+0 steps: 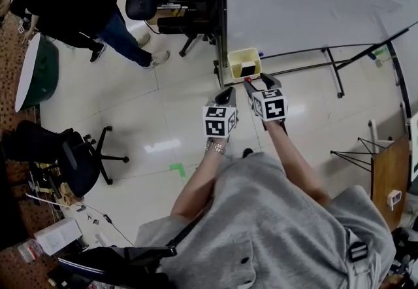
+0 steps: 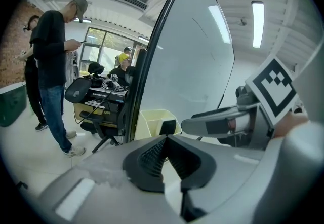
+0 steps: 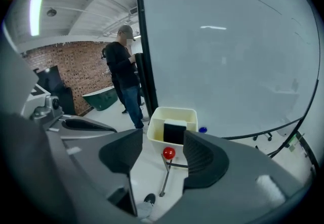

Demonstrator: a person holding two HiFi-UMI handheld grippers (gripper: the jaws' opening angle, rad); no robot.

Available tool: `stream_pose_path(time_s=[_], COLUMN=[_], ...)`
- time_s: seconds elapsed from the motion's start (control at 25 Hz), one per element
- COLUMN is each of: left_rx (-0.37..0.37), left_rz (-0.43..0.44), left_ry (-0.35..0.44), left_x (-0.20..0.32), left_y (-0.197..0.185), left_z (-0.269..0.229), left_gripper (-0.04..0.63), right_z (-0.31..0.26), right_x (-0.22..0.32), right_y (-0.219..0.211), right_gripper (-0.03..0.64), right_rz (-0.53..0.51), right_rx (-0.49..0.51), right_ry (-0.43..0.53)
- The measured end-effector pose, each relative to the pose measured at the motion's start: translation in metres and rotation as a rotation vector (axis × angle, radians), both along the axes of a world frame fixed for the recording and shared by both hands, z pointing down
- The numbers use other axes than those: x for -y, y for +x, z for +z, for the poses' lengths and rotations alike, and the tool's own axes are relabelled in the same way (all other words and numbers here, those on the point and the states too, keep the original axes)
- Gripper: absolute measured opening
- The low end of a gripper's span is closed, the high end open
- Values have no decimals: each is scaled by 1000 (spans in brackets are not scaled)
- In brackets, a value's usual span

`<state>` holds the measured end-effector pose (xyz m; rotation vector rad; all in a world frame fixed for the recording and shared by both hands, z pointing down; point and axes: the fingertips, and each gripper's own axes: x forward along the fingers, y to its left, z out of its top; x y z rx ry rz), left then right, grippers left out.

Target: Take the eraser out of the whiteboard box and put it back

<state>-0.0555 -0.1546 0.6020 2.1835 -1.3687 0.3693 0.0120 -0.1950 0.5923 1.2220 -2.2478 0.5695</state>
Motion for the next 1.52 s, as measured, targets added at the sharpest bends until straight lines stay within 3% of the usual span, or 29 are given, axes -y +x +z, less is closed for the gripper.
stream_pose_path(time_s=[0.2, 0.48, 0.96, 1.2, 1.52], left_rx=[-13, 14, 53, 48, 17], left_rz=[-79, -29, -16, -52, -41], left_ry=[-10, -15, 59, 55, 70], left_x=[-31, -78, -91, -105, -111], left_y=[18, 65, 56, 28, 26], left_z=[-8, -12, -39, -38, -37], left_gripper=[5, 5, 5, 5, 5], right_z=[-1, 16, 5, 4, -2], right_x=[-49, -107, -127, -146, -158], right_y=[3, 20, 14, -9, -21], right_gripper=[167, 103, 92, 91, 89], right_rz=[-84, -114, -104, -142, -175], right_rx=[84, 141, 170, 171, 189], right_ry=[-9, -86, -119, -122, -107])
